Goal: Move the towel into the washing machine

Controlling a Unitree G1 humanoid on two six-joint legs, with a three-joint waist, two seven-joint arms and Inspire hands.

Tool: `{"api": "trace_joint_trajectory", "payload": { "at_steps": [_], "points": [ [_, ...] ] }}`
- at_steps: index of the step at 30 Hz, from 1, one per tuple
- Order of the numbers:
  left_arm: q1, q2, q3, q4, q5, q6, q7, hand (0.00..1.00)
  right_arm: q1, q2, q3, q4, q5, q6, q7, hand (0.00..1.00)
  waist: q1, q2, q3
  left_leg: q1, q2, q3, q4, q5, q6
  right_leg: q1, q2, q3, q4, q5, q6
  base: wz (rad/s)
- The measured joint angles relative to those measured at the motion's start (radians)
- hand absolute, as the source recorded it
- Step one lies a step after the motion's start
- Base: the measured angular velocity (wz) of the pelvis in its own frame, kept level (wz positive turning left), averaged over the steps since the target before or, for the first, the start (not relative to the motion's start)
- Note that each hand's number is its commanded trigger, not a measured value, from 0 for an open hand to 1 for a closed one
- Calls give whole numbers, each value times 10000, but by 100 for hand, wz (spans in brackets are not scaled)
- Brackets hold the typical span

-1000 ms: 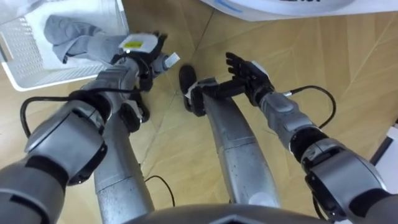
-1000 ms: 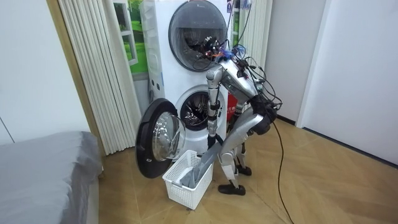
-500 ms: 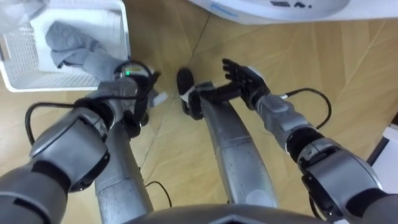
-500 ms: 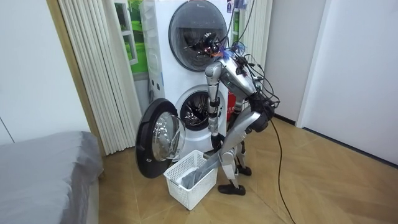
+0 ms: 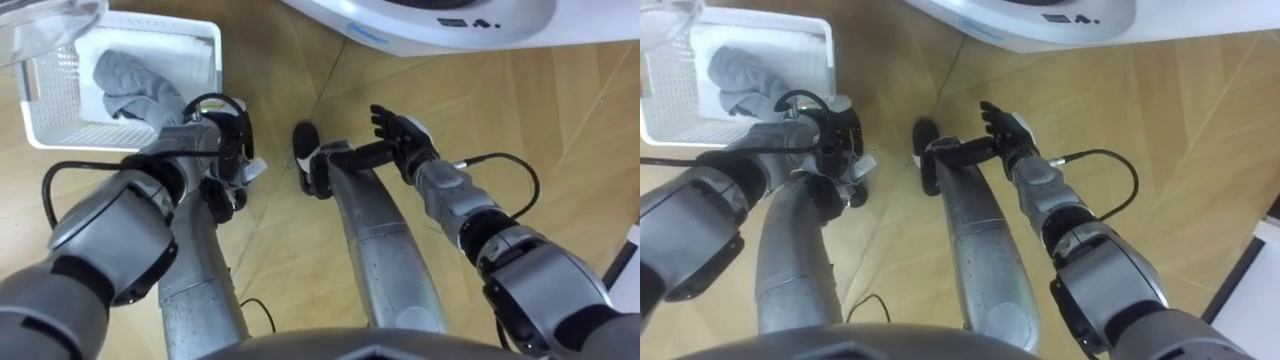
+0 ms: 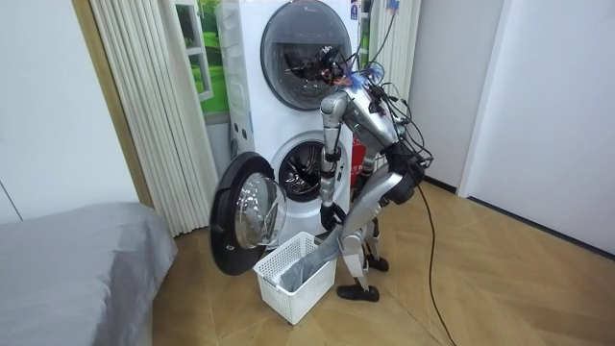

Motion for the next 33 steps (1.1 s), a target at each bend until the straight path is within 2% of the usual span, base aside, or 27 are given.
{"api": "trace_joint_trajectory", "payload": {
  "at_steps": [10, 13, 16, 17, 21, 25, 27, 30, 33],
  "points": [
    [337, -213, 45, 8, 8, -69, 445, 100, 233, -52, 94, 102, 17, -6, -38, 0, 234, 27, -48, 606, 15, 3, -166, 49, -14, 634, -14, -81, -209, 28, -29, 0],
    [455, -316, 346, 11, 12, -88, 610, 100, 387, -59, 148, 110, 16, -80, -35, 0, 256, 35, -54, 861, 12, -14, -279, 68, -25, 920, -17, -129, -357, 74, -34, 0],
    [677, -416, 439, 9, -5, -278, 831, 100, 640, -111, 159, 135, -8, -142, -41, 0, 367, 88, -78, 1174, 19, -13, -420, 81, -27, 1272, -8, -175, -575, 115, -19, -2],
    [728, -508, 498, 10, -4, -356, 1002, 100, 744, -121, 159, 240, -8, -153, -46, 0, 515, 100, -78, 1368, 22, -9, -516, 82, -28, 1483, -1, -197, -698, 140, -14, 0],
    [1038, -734, 1189, 2, -61, -680, 1576, 100, 958, -166, 144, 378, 3, -166, -39, 0, 807, 147, -85, 2098, 1, -14, -860, 112, -39, 2266, -111, -413, -1045, 140, -12, 3],
    [1423, -621, 1610, -221, -990, -1011, 1979, 100, 1119, -260, 131, 294, 3, -372, -102, 0, 954, 244, -97, 2611, -17, -22, -1163, 147, -54, 2805, -113, -444, -1367, 168, 35, 2],
    [1689, -599, 1960, -544, -1668, -1289, 2197, 100, 1287, -412, 122, 319, -61, -581, -177, 0, 1093, 352, -117, 2834, -12, -72, -1258, 150, -59, 3147, -113, -610, -1579, 176, 37, 8],
    [1808, -569, 2305, -972, -2664, -1545, 2443, 100, 1418, -575, 19, 264, -211, -676, -266, 0, 1303, 350, -119, 3018, -98, -100, -1427, 179, -62, 3302, -221, -693, -1636, 175, 39, 10],
    [1949, -427, 2486, -1513, -3780, -1739, 2504, 100, 1402, -611, -76, 267, -247, -725, -255, 0, 1345, 364, -120, 3144, -165, -101, -1517, 234, -43, 3430, -321, -799, -1742, 176, 54, 6]
  ]
}}
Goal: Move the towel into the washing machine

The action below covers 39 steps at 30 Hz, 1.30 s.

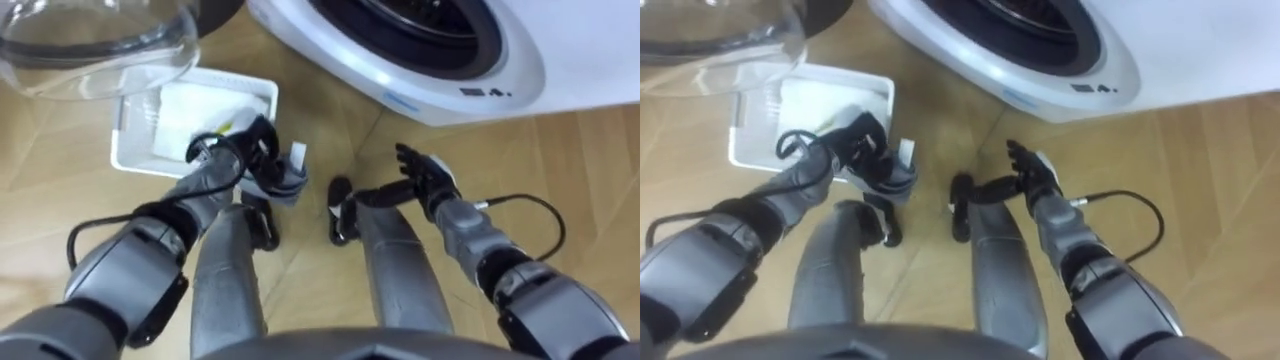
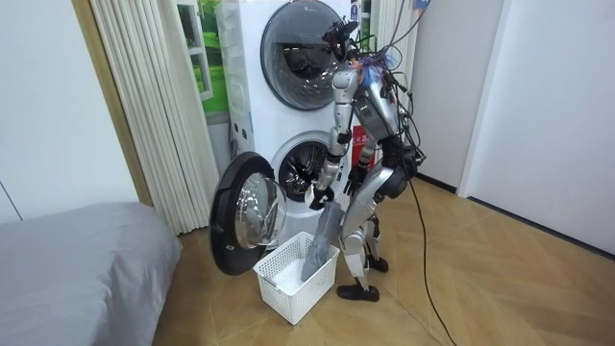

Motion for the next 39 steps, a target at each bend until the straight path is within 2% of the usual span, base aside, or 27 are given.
{"api": "trace_joint_trajectory", "payload": {
  "at_steps": [1, 5, 8, 10, 11, 15, 23, 27, 31, 34, 36, 39],
  "points": [
    [34, 28, 87, -96, -181, -15, -29, 100, 18, 0, -25, 0, -47, -59, 3, 0, -7, 17, -7, 2, -1, -16, 2, 0, 0, 33, -16, -49, -6, 0, 0, 6],
    [459, 130, 289, -1176, -2009, -161, -468, 100, 277, -65, -294, -502, -644, -193, 0, 0, 146, 82, -24, 133, -21, -134, -42, 0, 0, 281, -8, -158, -142, -13, 19, 7],
    [756, 64, 265, -1918, -3398, -169, -1145, 100, 346, -130, -411, -613, -1037, -185, -3, 0, 369, 223, -108, 229, -32, -134, -119, -1, 0, 393, -24, -186, -194, -15, 25, 1],
    [907, -37, 280, -2116, -4163, -173, -1571, 100, 403, -154, -513, -637, -1284, -188, 0, 0, 457, 289, -153, 431, -159, -137, -326, 59, 7, 531, -112, -194, -241, -24, 42, 10],
    [1003, -93, 266, -2149, -4564, -172, -1863, 100, 491, -163, -552, -638, -1337, -181, -4, 0, 499, 377, -231, 532, -195, -136, -481, 138, 23, 638, -138, -222, -350, -12, 61, 12],
    [1593, -73, 126, -2500, -6096, -162, -2905, 100, 680, -115, -549, -899, -1384, -182, -14, 0, 486, 392, -303, 855, -213, -126, -687, 191, -21, 935, -129, -233, -502, -10, 61, 2],
    [1771, -96, 60, -2917, -7788, -138, -4003, 100, 960, -122, -547, -1005, -1428, -108, 346, 0, 401, 356, -319, 837, -182, -238, -506, 195, -27, 1049, -125, -381, -536, -6, 53, 2],
    [1770, -124, 42, -2968, -8640, -136, -4403, 100, 945, -83, -559, -999, -1454, 54, 520, 0, 394, 356, -319, 812, -179, -269, -529, 211, -1, 1081, -110, -430, -644, 66, 77, 1],
    [1780, -128, -168, -2996, -9191, -105, -4911, 100, 966, 48, -575, -998, -1771, 169, 605, 0, 385, 357, -318, 793, -188, -262, -634, 228, 29, 1078, -110, -433, -705, 108, 108, 0],
    [1777, -142, -284, -3007, -9204, 41, -5285, 100, 953, 105, -566, -1001, -1822, 167, 747, 0, 387, 357, -319, 777, -190, -262, -659, 230, 32, 1066, -113, -446, -724, 113, 111, 0],
    [1783, -227, -309, -3122, -9546, 176, -5426, 100, 935, 115, -587, -996, -1873, 166, 721, 0, 403, 353, -316, 757, -182, -232, -669, 230, 32, 1032, -107, -428, -723, 114, 110, 0],
    [1791, -360, -285, -3496, -9989, 191, -5504, 100, 931, 155, -695, -1030, -2052, 163, 672, 0, 388, 351, -316, 702, -172, -193, -641, 230, 32, 968, -106, -393, -683, 113, 108, 0]
  ]
}}
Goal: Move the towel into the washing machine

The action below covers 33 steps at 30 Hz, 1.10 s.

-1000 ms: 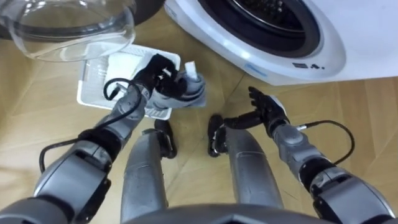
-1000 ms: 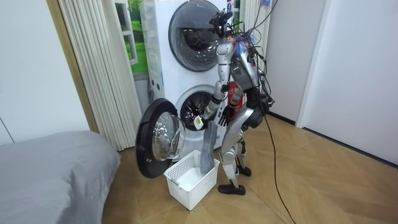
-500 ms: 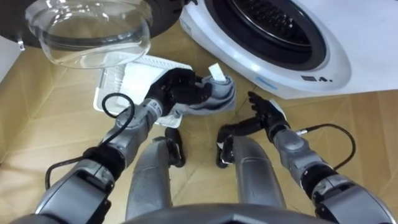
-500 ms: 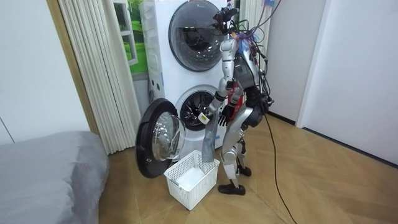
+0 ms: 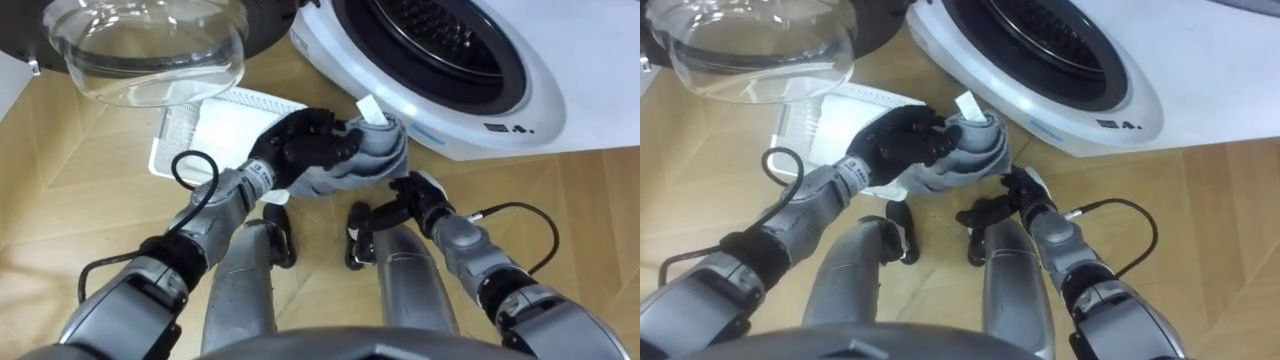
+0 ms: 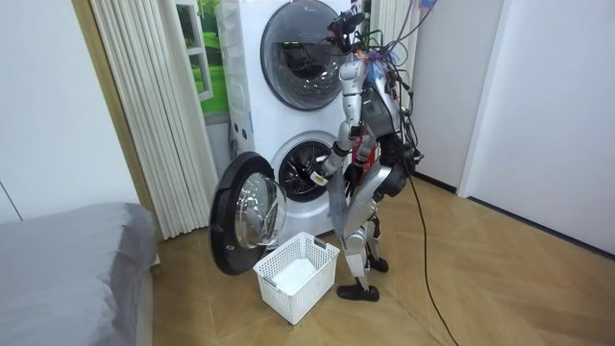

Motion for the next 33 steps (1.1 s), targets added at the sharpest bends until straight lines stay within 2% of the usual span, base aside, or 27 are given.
{"api": "trace_joint_trajectory", "payload": {
  "at_steps": [3, 11, 16, 17, 19, 24, 28, 33],
  "points": [
    [-3, -100, 8, -508, -151, 23, -35, 100, -3, 17, -182, -90, -46, -9, -17, 0, -64, -12, 6, -42, 12, 12, 106, 0, 0, -60, 4, 38, 42, -1, -1, -2],
    [23, -337, -51, -549, -973, 50, -522, 100, 100, 115, -161, -134, -124, 38, 100, 0, -156, -55, 4, -39, 8, -44, 91, 0, 0, -16, 9, -29, 21, 0, -5, 1],
    [103, -376, -244, -568, -1664, 299, -696, 100, 125, 150, -182, -135, -155, 227, 57, 0, -156, -55, 4, -46, 17, -63, 84, -1, 2, 17, 17, -51, 1, 0, -4, 0],
    [151, -414, -242, -617, -1763, 362, -736, 100, 123, 164, -190, -135, -185, 232, 59, 43, -156, -55, 4, -48, 18, -68, 85, -1, 1, 17, 18, -60, 1, -1, -4, 0],
    [196, -460, -240, -689, -1780, 450, -864, 100, 104, 222, -282, -135, -231, 268, 57, 100, -137, -54, 3, -47, 19, -69, 96, -1, 1, 12, 20, -59, 8, -1, -5, 0],
    [203, -865, -298, -689, -2785, 638, -982, 100, -22, 357, -290, -86, -287, 399, -98, 100, -148, -64, -8, -16, -2, -78, 58, 1, 1, 38, 13, -61, 2, -1, -5, 0],
    [215, -1001, -329, -689, -3550, 709, -1047, 100, -33, 350, -290, -93, -297, 433, -364, 100, -145, -73, -18, -16, 1, -88, 95, 1, 0, 38, 33, -61, -2, -1, -5, 0],
    [265, -1030, -518, -717, -4128, 825, -1315, 100, -13, 345, -362, -81, -325, 456, -598, 100, -139, -109, -76, 20, -1, -84, 139, 3, -11, 72, 159, -22, -14, 12, -27, 0]
  ]
}}
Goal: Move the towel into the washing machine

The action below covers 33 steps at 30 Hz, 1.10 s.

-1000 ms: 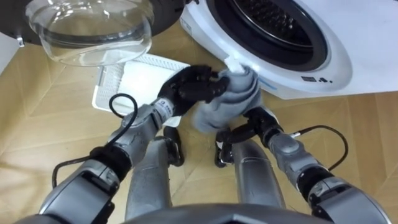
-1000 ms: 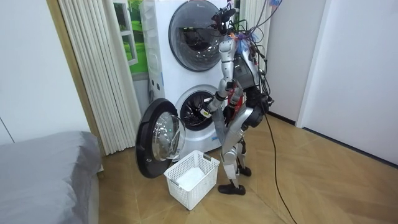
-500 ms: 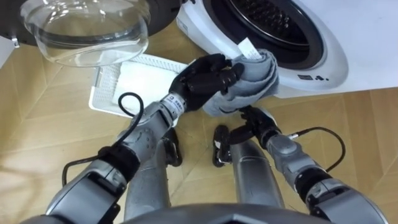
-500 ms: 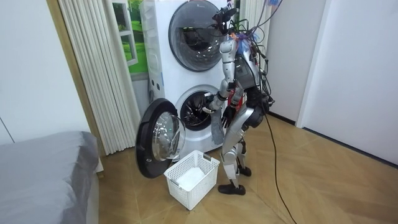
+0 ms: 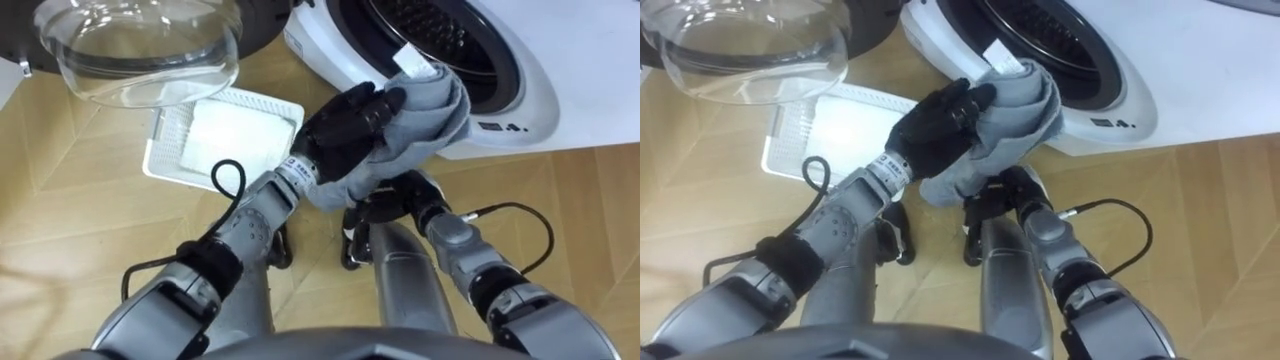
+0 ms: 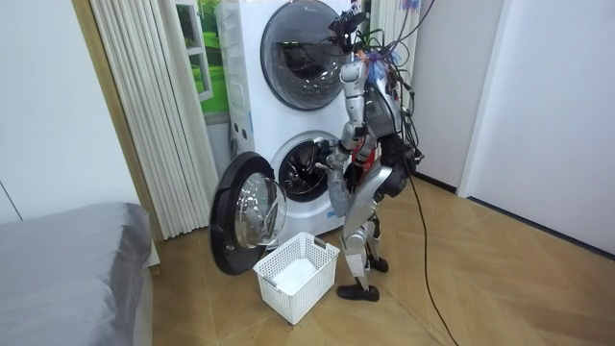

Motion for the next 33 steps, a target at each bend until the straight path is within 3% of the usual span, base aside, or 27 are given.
{"api": "trace_joint_trajectory", "payload": {
  "at_steps": [4, 9, 12, 13, 14, 23, 28, 33],
  "points": [
    [238, 23, -158, -196, 15, 41, -334, 100, 15, -44, -241, -2, -87, 113, 0, 100, 42, 28, -26, 66, 18, 22, -66, 12, -20, 36, 20, 18, -27, 19, -28, -3],
    [744, 332, -412, -347, 19, 336, -1043, 100, 36, -77, -385, 0, -60, 425, -9, 100, 303, 36, -41, 141, 23, 98, -228, 85, -103, 22, -6, 17, -36, 39, -85, -2],
    [902, 371, -411, -348, 24, 537, -1262, 100, 118, -69, -393, -2, -50, 431, -10, 100, 395, 59, -55, 142, 36, 95, -241, 97, -125, 11, -13, 17, -20, 25, -120, 0],
    [935, 372, -411, -348, 31, 582, -1280, 78, 144, -77, -397, -3, -55, 432, -17, 100, 427, 66, -60, 144, 36, 95, -238, 97, -127, 8, -11, 16, -14, 23, -124, 0],
    [1001, 378, -411, -348, 33, 679, -1313, 0, 226, -76, -403, -21, -108, 432, -79, 100, 488, 79, -68, 143, 38, 99, -230, 98, -129, 3, -10, 18, -3, 18, -130, 0],
    [1336, 515, -424, -350, 30, 950, -1743, 0, 467, -246, -537, -174, -167, 542, -195, 100, 821, 248, -174, 130, 61, 91, -230, 99, -134, 20, -7, -7, -22, 24, -152, 0],
    [1516, 800, -257, -348, 72, 955, -1718, 0, 417, -279, -703, -219, -166, 499, -311, 100, 873, 286, -165, 133, 34, 46, -303, 126, -169, 7, -3, -16, -42, 27, -160, 0],
    [1645, 1079, 520, -348, 257, 850, -1315, 0, 572, -409, -706, -409, -181, 494, -662, 100, 1184, 450, -134, 110, 38, 11, -373, 136, -189, -4, -3, -35, -96, 15, -178, 0]
  ]
}}
